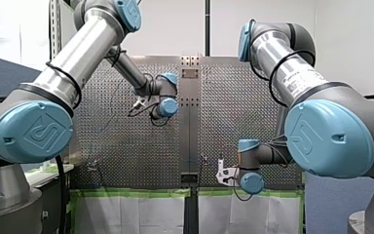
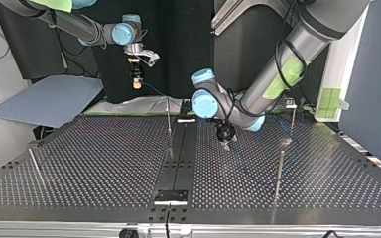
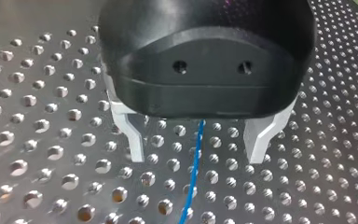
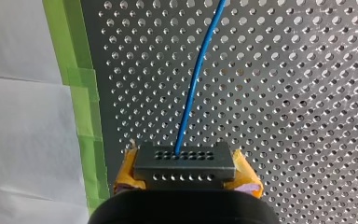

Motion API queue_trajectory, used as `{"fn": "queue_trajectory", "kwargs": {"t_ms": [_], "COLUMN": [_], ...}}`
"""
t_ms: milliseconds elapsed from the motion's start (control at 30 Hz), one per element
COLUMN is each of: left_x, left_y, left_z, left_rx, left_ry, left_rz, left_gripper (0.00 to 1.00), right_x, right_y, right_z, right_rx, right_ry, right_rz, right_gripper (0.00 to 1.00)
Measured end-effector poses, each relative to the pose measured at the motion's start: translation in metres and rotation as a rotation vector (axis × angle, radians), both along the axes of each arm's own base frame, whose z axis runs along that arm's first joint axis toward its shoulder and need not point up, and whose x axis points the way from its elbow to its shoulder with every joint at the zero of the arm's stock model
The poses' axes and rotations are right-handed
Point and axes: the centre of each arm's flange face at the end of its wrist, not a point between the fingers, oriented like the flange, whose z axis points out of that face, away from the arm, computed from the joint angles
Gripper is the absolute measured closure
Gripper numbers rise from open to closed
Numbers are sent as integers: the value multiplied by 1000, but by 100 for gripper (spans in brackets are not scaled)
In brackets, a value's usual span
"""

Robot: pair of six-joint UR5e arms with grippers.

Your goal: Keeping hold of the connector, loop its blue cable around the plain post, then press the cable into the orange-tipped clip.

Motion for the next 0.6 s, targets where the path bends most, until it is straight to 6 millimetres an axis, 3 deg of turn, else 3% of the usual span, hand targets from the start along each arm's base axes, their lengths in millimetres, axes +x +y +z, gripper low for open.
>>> {"fn": "queue_trajectory", "kwargs": {"t_ms": [267,600], "left_x": [6,10], "left_y": [-8,-17], "left_z": [-30,-32], "left_rx": [-9,-50], "left_ry": [27,17], "left_rz": [-24,-76], "left_gripper": [0,0], "right_x": [0,0], "right_y": [0,0], "right_z": [0,0], "right_rx": [0,0], "right_ry": [-1,-1], "right_rz": [0,1], "right_gripper": [100,100]}}
